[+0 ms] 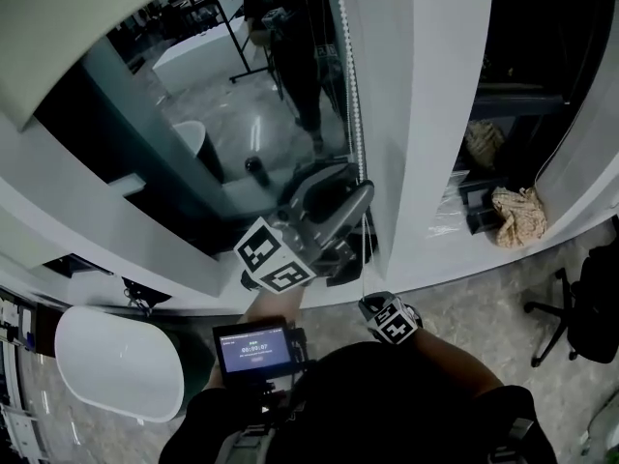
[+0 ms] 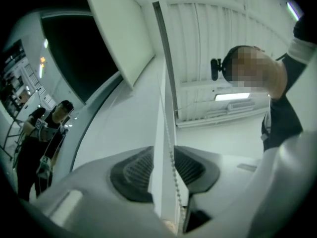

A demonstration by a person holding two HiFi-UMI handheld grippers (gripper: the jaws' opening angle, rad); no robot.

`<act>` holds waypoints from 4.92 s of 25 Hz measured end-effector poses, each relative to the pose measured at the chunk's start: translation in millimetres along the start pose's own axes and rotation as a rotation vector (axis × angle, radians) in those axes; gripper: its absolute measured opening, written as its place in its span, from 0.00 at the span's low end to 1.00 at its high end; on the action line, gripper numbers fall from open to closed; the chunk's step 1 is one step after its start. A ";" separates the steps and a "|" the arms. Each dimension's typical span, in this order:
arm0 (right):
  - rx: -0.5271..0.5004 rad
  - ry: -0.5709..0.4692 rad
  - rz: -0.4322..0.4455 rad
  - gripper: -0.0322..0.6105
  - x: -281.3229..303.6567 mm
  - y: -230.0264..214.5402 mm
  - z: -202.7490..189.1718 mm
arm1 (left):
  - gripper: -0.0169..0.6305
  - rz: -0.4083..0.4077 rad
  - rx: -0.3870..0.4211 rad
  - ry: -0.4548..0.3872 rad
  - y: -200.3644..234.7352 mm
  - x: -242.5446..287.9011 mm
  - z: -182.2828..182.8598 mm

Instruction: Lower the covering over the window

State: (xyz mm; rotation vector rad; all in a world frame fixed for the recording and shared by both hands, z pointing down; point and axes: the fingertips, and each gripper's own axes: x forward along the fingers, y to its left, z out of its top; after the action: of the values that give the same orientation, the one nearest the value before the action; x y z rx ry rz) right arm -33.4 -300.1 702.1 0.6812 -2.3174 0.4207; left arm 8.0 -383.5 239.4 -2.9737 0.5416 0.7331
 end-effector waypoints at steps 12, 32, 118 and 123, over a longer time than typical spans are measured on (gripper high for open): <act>0.345 -0.064 0.016 0.09 -22.4 -30.7 -9.7 | 0.04 0.207 0.079 0.208 37.1 -20.1 -53.5; 0.418 -0.997 -0.172 0.17 -257.1 -103.1 189.1 | 0.04 0.302 -0.242 0.511 9.6 -124.0 -256.6; 0.333 -0.140 -0.186 0.17 -47.8 -49.9 -34.5 | 0.04 0.198 0.041 0.172 23.2 -12.9 -49.1; 0.563 -0.565 -0.166 0.21 -123.8 -77.6 15.0 | 0.04 0.332 -0.072 0.361 61.0 -63.1 -150.8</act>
State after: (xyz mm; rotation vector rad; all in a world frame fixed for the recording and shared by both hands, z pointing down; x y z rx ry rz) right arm 81.9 -325.9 615.0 1.4035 -2.6398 0.9154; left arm 2.2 -437.2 405.3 -3.1349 1.0679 0.2219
